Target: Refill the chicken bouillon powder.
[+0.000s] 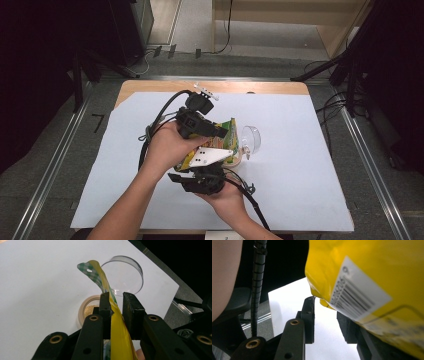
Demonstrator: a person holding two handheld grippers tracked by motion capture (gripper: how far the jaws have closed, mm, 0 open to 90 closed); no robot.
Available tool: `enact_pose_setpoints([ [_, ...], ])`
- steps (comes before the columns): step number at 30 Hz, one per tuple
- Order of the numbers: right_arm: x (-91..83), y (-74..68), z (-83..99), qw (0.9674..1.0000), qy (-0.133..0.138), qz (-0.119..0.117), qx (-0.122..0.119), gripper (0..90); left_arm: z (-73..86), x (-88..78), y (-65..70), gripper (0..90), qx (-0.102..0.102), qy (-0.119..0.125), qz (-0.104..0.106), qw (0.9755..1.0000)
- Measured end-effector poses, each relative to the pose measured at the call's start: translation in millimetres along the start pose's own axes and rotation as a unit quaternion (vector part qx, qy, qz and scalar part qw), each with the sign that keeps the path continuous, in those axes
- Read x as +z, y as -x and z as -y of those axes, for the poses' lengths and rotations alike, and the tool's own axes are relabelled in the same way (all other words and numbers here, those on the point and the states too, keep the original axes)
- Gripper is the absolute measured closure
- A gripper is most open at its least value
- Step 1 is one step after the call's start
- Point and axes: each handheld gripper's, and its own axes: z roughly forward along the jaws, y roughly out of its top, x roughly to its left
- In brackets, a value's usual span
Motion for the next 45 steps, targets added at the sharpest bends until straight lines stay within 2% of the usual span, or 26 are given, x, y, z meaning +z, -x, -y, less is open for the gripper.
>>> enact_pose_setpoints([
  [18, 3.2, -2.2, 4.8, 0.9997, -0.006, -0.018, -0.012, 60.9, 7.3, -1.7, -4.5, 79.4, -0.003, -0.020, 0.015, 0.9997],
  [23, 5.4, -1.4, 6.7, 0.9996, -0.010, -0.028, -0.002, 58.7, 10.2, -4.6, -7.9, 80.8, -0.001, -0.023, 0.020, 0.9995],
  [28, 8.2, -1.1, 8.8, 0.9994, -0.013, -0.032, 0.002, 51.9, 13.4, -7.0, -9.8, 84.6, 0.005, -0.022, 0.018, 0.9996],
  [31, 9.2, 1.2, 11.9, 0.9986, -0.014, -0.047, 0.019, 50.4, 15.7, -8.3, -9.8, 86.2, 0.008, -0.026, 0.019, 0.9994],
  [38, 11.3, 2.4, 16.5, 0.9984, -0.023, -0.046, 0.024, 48.7, 21.3, -10.0, -13.3, 87.7, 0.010, -0.038, 0.023, 0.9990],
  [45, 14.9, 4.9, 21.6, 0.9982, -0.031, -0.045, 0.025, 47.8, 28.4, -13.6, -17.8, 88.1, 0.004, -0.042, 0.024, 0.9988],
])
